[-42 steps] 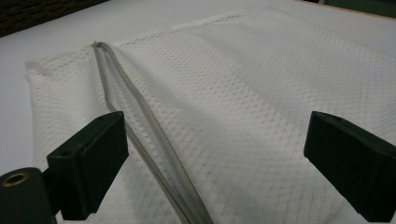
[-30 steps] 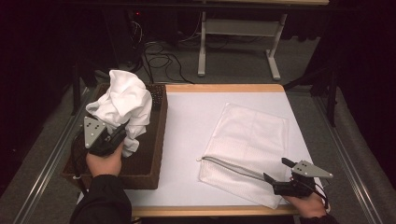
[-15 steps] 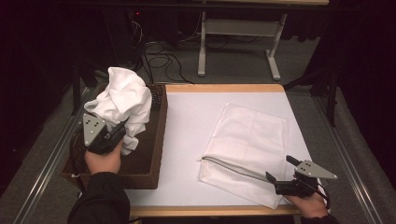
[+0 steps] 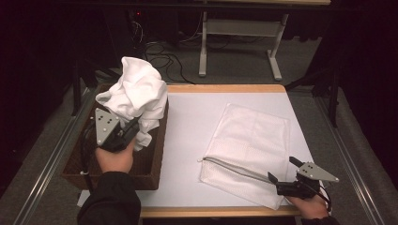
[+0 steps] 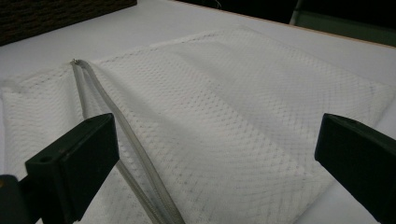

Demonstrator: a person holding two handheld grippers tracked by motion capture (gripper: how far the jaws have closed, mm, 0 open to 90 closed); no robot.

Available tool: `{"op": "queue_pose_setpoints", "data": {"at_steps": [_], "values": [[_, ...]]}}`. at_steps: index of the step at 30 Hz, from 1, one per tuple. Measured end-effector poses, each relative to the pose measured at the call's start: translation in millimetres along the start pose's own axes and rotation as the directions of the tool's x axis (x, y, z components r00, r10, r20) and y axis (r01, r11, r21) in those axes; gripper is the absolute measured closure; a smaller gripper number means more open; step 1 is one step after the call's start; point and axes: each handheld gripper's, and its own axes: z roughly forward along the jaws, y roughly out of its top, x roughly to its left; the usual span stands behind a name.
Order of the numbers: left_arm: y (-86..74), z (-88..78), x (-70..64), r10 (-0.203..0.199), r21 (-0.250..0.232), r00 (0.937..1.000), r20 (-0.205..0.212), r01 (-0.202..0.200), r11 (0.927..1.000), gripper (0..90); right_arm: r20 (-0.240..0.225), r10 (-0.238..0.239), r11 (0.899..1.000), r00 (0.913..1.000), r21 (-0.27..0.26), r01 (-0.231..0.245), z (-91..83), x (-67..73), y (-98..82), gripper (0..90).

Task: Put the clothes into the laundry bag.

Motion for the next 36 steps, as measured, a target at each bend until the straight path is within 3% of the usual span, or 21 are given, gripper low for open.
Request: {"op": "queue_pose_setpoints", "data": {"at_steps": [10,23,28,36], "values": [[-11.3,6.4,-25.2,-0.026,0.014,0.9988,0.041,0.026,0.9996,64.4,-0.029,-0.033,0.999,0.9990,-0.008,0.032,0.8,4.2,2.7,0.3],[-5.4,20.2,-69.5,0.018,-0.014,0.9916,0.128,-0.017,0.9998,64.8,-0.029,-0.029,1.000,0.9991,-0.005,0.029,0.8,3.4,2.3,0.9],[-1.1,24.3,-89.9,0.026,-0.027,0.9837,0.178,-0.021,0.9994,64.8,-0.032,-0.031,0.999,0.9990,-0.007,0.031,0.8,2.8,2.3,1.2],[5.2,31.3,-126.0,0.026,-0.049,0.9625,0.270,-0.014,0.9987,64.8,-0.037,-0.028,1.000,0.9989,-0.006,0.028,0.9,3.3,2.3,1.6]]}}
